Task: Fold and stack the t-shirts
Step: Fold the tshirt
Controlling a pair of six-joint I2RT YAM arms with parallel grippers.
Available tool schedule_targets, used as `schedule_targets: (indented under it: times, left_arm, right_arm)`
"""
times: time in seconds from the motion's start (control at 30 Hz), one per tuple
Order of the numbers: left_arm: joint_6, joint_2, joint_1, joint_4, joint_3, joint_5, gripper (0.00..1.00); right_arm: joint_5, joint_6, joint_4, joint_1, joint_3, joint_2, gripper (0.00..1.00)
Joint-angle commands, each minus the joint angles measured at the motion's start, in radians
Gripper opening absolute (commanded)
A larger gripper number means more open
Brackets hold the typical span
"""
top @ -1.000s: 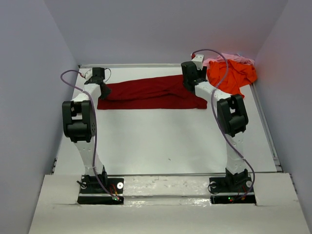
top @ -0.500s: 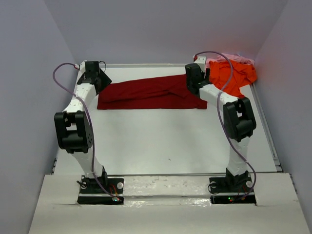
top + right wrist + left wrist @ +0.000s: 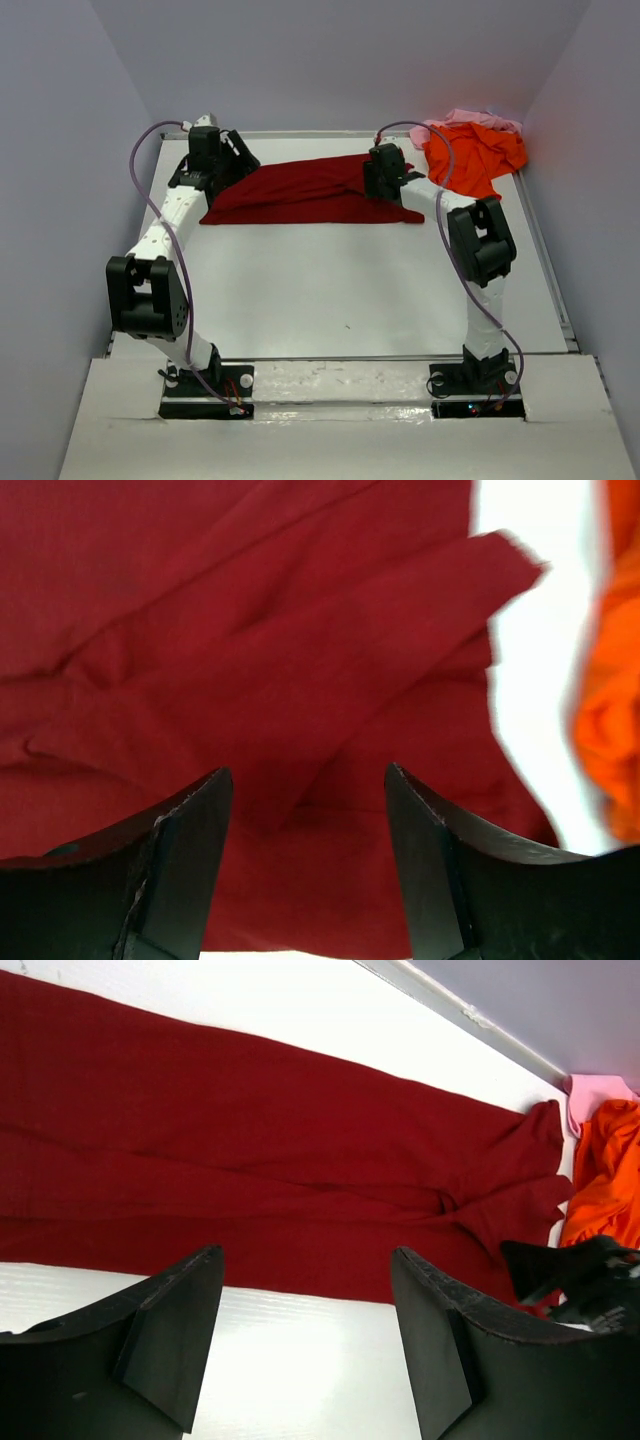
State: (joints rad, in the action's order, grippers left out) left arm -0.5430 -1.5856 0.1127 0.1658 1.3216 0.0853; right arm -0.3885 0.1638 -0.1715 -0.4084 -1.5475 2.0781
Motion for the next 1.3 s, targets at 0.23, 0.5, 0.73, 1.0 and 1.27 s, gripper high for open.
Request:
schedule_targets:
  times: [0.23, 0.5, 0.73, 1.0, 1.27]
  left_arm:
    - [-0.008, 0.053, -0.021, -0.060, -0.022, 0.148, 0.77]
    - [-0.003, 0.032, -0.038, -0.069, -0.028, 0.147, 0.77]
    - [0.009, -0.028, -0.033, -0.080, -0.038, 0.140, 0.77]
    - [-0.001, -0.088, 0.062, 0.041, -0.036, -0.071, 0.77]
    - [-0.072, -0.089, 0.134, 0.028, -0.151, -0.220, 0.77]
  right_arm:
    - [0.105, 0.003, -0.057, -0.023, -0.092, 0.077, 0.59]
    - [0.111, 0.023, -0.069, -0.023, -0.082, 0.079, 0.64]
    - [0.094, -0.003, -0.095, -0.023, -0.074, -0.021, 0.77]
    - [0.099, 0.026, -0.102, -0.023, -0.023, -0.127, 0.77]
    - [0.105, 0.032, -0.103, -0.023, 0.000, -0.185, 0.78]
